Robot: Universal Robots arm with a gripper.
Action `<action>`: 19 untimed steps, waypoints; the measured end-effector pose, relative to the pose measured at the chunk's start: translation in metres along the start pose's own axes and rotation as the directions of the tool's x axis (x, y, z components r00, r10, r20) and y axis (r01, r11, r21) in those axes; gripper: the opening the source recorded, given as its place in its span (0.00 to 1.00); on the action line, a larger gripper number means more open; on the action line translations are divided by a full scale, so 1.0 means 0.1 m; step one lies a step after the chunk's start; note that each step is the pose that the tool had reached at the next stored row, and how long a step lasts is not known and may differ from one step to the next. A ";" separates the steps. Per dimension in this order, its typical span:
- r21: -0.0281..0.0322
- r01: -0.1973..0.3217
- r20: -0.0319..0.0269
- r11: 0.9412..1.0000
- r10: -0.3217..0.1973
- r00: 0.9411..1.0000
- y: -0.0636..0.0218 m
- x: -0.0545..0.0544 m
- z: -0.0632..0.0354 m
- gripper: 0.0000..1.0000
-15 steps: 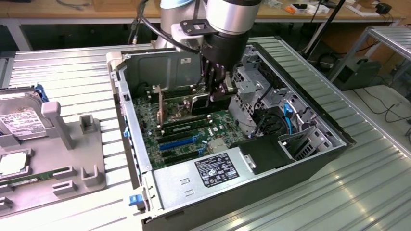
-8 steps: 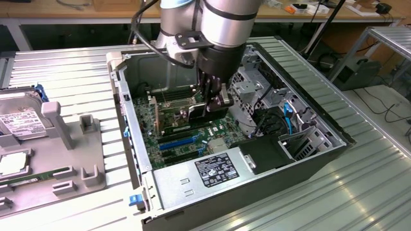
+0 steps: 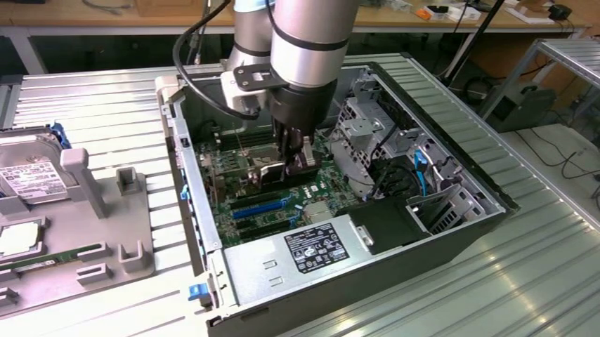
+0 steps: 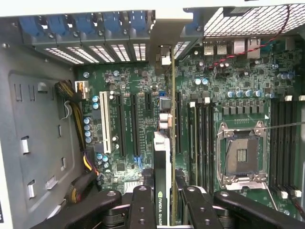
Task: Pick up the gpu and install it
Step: 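Insert the gpu into the slot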
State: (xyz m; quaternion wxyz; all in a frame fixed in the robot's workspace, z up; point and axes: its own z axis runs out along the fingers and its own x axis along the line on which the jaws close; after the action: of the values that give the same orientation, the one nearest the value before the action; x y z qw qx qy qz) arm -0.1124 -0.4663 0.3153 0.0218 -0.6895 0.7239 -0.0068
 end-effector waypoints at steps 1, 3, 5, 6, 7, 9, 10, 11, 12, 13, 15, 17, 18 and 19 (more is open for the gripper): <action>0.000 0.000 0.000 1.000 0.000 1.000 0.001 0.00 0.024 0.27; 0.000 0.000 0.000 1.000 0.000 1.000 0.003 0.00 0.066 0.27; 0.001 0.000 0.000 1.000 0.000 1.000 0.006 0.00 0.135 0.27; 0.002 0.000 0.000 1.000 0.000 1.000 0.007 0.01 0.150 0.27; 0.003 0.000 0.000 1.000 0.000 1.000 0.007 0.03 0.157 0.27; 0.006 0.000 0.000 1.000 0.000 1.000 0.024 0.05 0.196 0.27; 0.007 0.000 0.000 1.000 0.000 1.000 0.043 0.05 0.210 0.27; 0.007 0.000 0.000 1.000 0.000 1.000 0.064 0.05 0.227 0.27; 0.007 0.000 0.000 1.000 0.000 1.000 0.092 0.05 0.246 0.27; 0.008 0.000 0.000 1.000 0.000 1.000 0.116 0.05 0.263 0.27; 0.008 0.000 0.000 1.000 0.000 1.000 0.137 0.04 0.300 0.27; 0.008 0.000 0.000 1.000 0.000 1.000 0.146 0.02 0.315 0.27; 0.008 0.000 0.000 1.000 0.000 1.000 0.147 0.01 0.320 0.27; 0.005 0.000 0.000 1.000 0.000 1.000 0.141 0.00 0.322 0.27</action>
State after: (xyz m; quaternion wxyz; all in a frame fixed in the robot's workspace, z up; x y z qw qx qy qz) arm -0.1251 -0.4648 0.2826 0.0236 -0.6896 0.7238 -0.0087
